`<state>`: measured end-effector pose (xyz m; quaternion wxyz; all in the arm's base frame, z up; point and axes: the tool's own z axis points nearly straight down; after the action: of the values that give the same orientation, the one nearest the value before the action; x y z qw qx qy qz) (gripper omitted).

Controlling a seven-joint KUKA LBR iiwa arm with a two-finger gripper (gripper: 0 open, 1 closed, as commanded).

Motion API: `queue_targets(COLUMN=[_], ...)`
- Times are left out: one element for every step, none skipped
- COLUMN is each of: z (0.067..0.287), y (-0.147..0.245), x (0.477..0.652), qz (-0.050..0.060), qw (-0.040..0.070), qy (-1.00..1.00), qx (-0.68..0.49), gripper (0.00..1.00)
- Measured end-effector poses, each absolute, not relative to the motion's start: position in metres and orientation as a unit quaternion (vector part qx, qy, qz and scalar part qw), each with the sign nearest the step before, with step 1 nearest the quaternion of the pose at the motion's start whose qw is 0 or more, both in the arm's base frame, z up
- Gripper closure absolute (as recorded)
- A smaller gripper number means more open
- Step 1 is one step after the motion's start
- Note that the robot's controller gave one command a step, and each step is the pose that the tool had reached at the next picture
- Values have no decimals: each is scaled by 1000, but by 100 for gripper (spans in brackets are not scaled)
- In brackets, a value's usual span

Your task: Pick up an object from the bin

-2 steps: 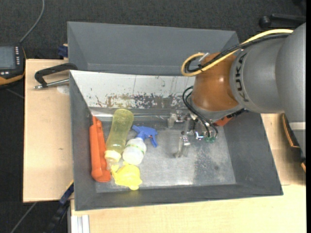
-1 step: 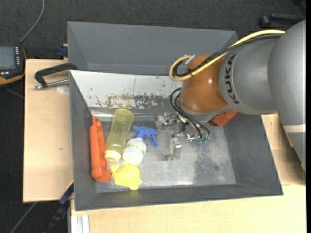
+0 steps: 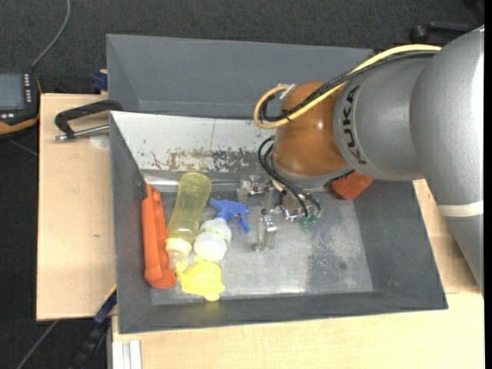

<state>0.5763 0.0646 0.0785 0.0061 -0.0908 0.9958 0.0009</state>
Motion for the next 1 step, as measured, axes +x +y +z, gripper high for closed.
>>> queue_targets(z=[74], y=[97], x=[570], qz=[3], qw=[6], qy=[994], qx=[-107], gripper=[0])
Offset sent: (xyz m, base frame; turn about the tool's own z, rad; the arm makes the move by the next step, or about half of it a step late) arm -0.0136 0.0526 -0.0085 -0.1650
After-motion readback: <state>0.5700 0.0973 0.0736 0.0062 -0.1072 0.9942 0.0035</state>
